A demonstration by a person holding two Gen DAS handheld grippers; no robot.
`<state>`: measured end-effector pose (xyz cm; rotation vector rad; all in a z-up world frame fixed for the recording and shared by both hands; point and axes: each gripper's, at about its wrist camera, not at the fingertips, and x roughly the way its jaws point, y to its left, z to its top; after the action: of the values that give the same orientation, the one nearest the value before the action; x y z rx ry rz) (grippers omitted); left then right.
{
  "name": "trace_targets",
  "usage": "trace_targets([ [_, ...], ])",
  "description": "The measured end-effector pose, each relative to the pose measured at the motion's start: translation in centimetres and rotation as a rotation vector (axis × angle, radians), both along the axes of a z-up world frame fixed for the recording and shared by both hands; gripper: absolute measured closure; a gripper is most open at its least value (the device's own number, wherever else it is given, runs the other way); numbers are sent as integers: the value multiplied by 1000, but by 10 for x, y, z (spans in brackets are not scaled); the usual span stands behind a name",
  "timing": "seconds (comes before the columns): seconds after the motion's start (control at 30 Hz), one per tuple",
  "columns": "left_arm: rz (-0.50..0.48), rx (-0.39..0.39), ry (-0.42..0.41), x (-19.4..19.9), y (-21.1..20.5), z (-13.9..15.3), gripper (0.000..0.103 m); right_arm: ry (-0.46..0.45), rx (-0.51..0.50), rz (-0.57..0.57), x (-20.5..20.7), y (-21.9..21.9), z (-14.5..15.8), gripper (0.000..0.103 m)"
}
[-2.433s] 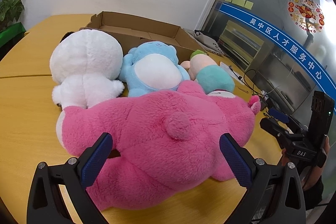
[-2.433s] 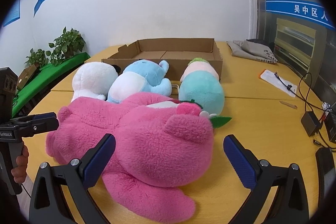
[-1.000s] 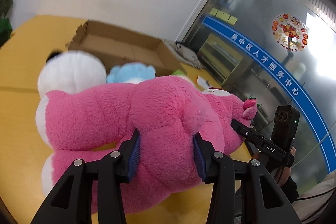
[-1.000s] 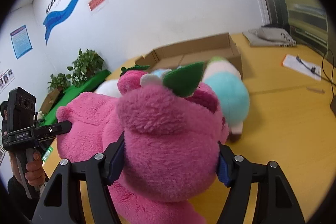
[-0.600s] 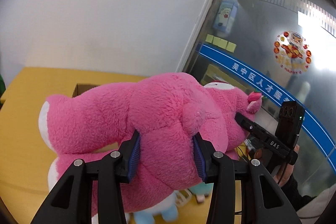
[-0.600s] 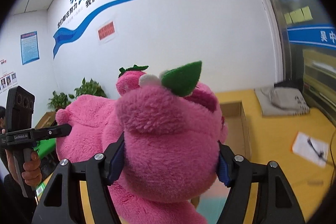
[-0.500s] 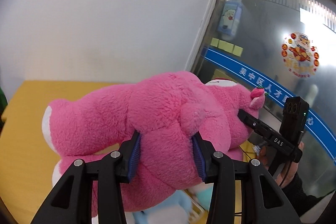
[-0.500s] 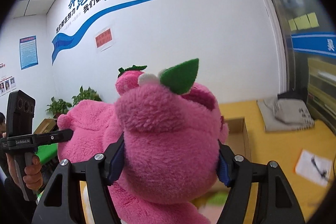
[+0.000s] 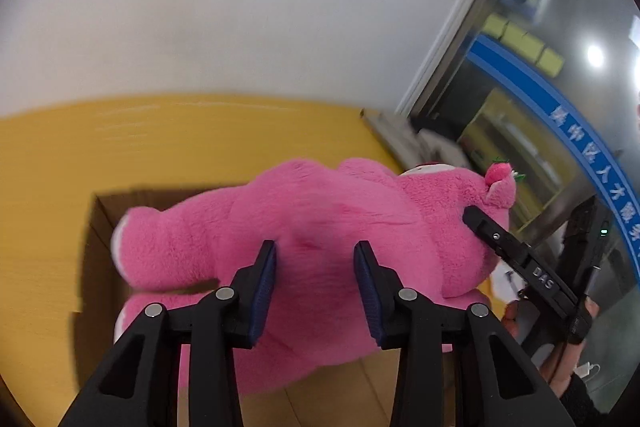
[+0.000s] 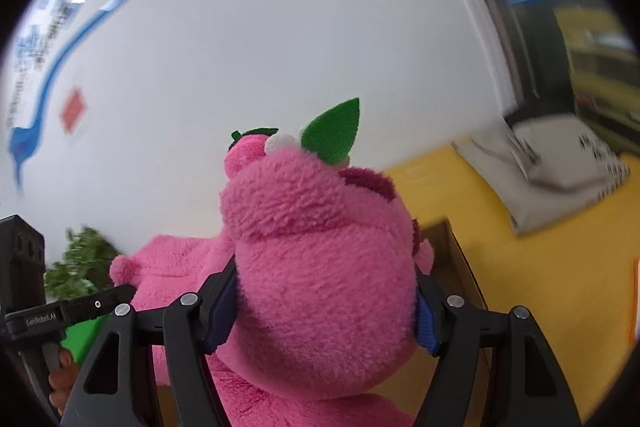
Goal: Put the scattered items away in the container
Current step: 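Carry the pink bear over the cardboard box and open the left gripper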
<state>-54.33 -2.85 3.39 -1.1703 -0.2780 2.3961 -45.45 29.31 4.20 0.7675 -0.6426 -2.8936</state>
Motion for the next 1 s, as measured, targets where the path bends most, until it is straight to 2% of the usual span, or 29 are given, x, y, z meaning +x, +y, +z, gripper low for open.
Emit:
trace_targets([
  [0.07,-35,-8,-96,-14,12,-38,68,-99,31,-6,-15,-6,-28,33],
  [0.13,-53,-43,-117,-14,21,-57,67,-219,89,-32,-23,-11,-51,33],
  [0.17,-57,-52,-107,-13,23,-57,67,-260,80,-42,-26,-8,-58,32],
  [0.23,-60,-71,-107,-11,25,-53,67,-286,64,-72,-26,2,-60,28],
  [0.3,-56,-85,-100,-3,26,-45,67,-301,99,-80,-23,1,-60,20],
  [0.37,-52,-117,-70,10,26,-33,64,-323,119,-56,-23,3,-58,19],
  [0.4,-43,-149,-49,18,22,-24,55,-326,121,-36,-21,5,-53,19],
  [0.43,-32,-176,-29,24,18,-16,42,-318,125,-16,-17,7,-46,19],
  [0.47,-19,-207,-2,35,12,-5,34,-298,132,2,-9,11,-37,19],
  [0.5,-10,-234,15,49,3,3,20,-268,148,32,5,17,-25,17],
  [0.53,-8,-252,13,58,-7,5,12,-249,166,70,18,19,-16,14],
  [0.6,-12,-293,-41,78,-33,-5,12,-236,217,194,44,19,-2,11],
  [0.67,-12,-354,-91,99,-60,-24,12,-264,298,336,66,12,-4,8],
  [0.7,-8,-377,-119,108,-70,-36,15,-293,349,395,75,7,-12,8],
  [0.73,-4,-383,-157,115,-79,-49,22,-327,383,431,80,4,-22,8],
  [0.8,-12,-356,-230,129,-91,-72,34,-411,401,464,85,5,-45,8],
  [0.87,-26,-353,-257,142,-91,-85,35,-475,392,470,88,9,-63,8],
  [0.93,-41,-357,-239,157,-91,-86,40,-463,431,480,98,6,-69,9],
  [1.0,-28,-306,-268,168,-97,-83,42,-482,463,477,109,-1,-70,10],
])
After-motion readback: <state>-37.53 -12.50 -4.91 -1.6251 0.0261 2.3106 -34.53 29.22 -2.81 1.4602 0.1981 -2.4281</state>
